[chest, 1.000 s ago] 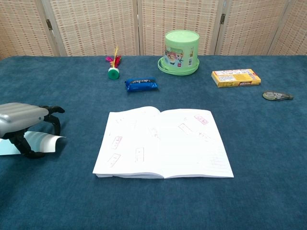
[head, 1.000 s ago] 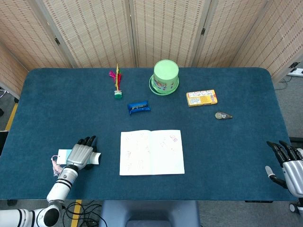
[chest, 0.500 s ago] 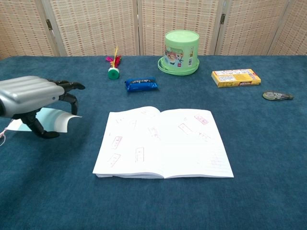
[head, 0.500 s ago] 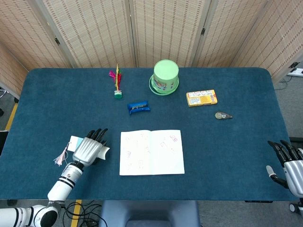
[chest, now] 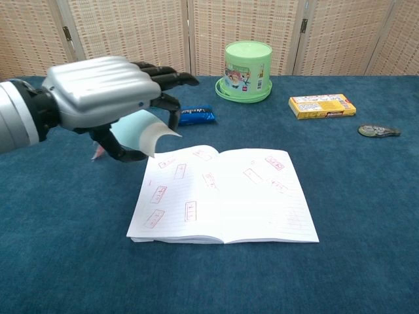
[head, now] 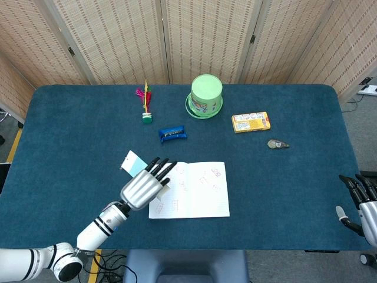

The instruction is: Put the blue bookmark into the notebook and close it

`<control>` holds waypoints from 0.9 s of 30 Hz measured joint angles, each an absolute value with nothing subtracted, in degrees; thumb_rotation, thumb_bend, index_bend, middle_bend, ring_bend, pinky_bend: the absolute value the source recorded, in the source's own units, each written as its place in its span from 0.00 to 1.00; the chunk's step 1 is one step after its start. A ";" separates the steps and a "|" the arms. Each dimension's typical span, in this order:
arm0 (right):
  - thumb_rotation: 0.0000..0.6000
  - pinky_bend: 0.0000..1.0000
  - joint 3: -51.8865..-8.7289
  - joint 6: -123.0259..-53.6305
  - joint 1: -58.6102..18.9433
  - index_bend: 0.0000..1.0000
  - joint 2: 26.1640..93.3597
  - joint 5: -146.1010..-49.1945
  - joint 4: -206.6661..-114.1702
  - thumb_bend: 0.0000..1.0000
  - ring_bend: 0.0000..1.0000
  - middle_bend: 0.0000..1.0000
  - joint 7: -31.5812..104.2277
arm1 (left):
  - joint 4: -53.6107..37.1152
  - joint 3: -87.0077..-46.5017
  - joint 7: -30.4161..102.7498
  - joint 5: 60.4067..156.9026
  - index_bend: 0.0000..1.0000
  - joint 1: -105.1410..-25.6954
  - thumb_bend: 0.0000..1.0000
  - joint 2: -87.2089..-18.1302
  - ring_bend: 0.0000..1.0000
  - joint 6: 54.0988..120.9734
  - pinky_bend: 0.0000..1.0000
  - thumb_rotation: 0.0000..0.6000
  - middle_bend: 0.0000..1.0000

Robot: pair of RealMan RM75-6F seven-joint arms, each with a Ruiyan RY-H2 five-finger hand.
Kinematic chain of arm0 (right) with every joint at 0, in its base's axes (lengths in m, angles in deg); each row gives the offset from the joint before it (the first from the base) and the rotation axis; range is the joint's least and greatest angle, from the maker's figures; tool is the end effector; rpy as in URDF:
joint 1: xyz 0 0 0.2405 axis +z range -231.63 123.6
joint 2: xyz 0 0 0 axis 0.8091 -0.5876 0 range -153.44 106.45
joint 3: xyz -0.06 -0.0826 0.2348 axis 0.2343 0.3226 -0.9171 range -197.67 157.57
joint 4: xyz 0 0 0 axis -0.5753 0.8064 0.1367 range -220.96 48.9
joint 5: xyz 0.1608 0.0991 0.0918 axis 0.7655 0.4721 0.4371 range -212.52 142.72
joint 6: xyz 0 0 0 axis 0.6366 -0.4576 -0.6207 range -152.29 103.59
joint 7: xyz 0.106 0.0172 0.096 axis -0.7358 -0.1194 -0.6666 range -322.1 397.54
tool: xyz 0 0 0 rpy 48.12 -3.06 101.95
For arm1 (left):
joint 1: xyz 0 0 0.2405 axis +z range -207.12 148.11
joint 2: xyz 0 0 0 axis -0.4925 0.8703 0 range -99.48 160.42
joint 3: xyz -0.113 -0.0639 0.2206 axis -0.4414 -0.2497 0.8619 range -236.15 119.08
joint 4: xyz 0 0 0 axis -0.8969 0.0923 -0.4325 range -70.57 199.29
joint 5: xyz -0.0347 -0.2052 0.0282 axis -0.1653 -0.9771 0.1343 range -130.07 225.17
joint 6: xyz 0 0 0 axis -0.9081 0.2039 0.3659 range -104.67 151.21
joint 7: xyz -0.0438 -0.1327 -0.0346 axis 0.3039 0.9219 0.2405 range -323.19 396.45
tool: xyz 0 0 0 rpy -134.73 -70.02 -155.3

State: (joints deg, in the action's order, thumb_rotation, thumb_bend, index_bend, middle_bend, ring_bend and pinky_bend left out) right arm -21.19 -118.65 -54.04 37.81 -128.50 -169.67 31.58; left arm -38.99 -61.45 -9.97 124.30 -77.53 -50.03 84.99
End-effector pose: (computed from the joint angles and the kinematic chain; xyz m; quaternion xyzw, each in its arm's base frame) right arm -0.3303 -0.1471 0.1977 0.6134 -0.3202 0.3984 0.6021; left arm -0.0728 0.2864 0.0097 -0.8456 -0.0791 -0.3598 0.3863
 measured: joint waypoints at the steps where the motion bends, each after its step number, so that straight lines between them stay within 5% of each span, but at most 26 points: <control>1: 1.00 0.20 -21.19 -118.76 -54.13 0.12 37.73 -128.50 -169.76 0.30 0.11 0.21 31.65 | -38.77 -61.64 -10.05 125.23 0.43 -78.03 0.28 -50.53 0.00 84.66 0.16 1.00 0.00; 27: 1.00 0.20 -21.05 -119.92 -55.66 0.12 36.04 -128.64 -171.38 0.30 0.11 0.21 33.09 | -21.36 -65.31 -14.90 136.28 0.39 -88.77 0.28 -68.95 0.00 76.30 0.16 1.00 0.00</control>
State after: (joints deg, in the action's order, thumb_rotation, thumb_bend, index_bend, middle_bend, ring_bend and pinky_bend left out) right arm -21.05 -119.92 -55.66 36.04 -128.64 -171.38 33.09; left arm -21.36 -65.31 -14.90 136.28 -88.77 -68.95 76.30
